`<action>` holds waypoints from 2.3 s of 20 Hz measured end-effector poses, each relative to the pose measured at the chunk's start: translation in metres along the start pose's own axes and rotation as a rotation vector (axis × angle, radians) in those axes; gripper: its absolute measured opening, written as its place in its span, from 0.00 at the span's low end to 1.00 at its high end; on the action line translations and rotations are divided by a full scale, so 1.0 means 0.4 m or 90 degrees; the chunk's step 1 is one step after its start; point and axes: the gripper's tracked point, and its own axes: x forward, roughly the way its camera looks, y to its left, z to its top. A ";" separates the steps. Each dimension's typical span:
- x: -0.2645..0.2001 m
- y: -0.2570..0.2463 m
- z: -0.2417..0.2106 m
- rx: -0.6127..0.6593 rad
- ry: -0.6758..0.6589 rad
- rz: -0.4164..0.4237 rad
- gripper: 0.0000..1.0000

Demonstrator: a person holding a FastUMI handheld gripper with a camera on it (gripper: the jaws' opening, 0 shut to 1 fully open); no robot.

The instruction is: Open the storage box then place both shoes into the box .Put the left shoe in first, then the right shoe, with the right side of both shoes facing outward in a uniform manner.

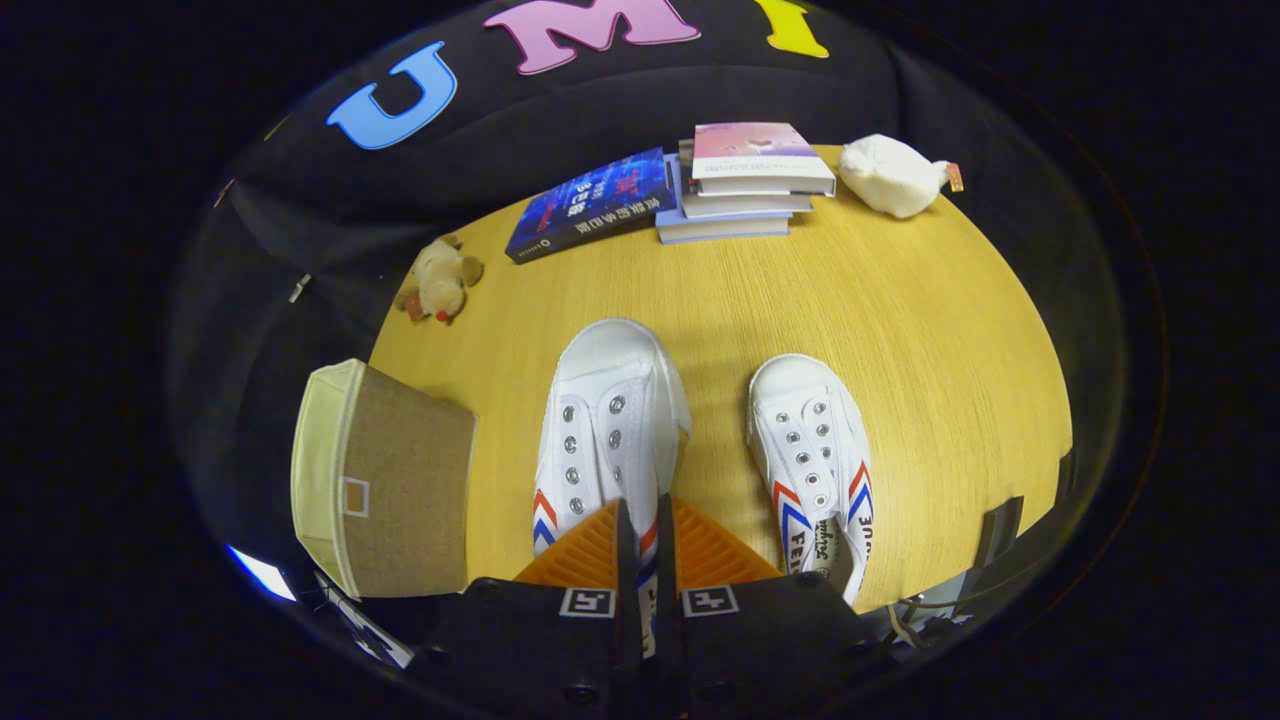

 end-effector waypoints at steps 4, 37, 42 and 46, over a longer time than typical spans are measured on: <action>-0.122 0.182 0.089 -0.012 -0.048 0.064 0.09; 0.285 0.854 -0.237 0.028 0.186 0.115 0.66; 0.237 0.810 -0.185 -0.038 0.137 0.119 0.73; 0.231 0.776 -0.170 -0.011 0.133 0.103 0.72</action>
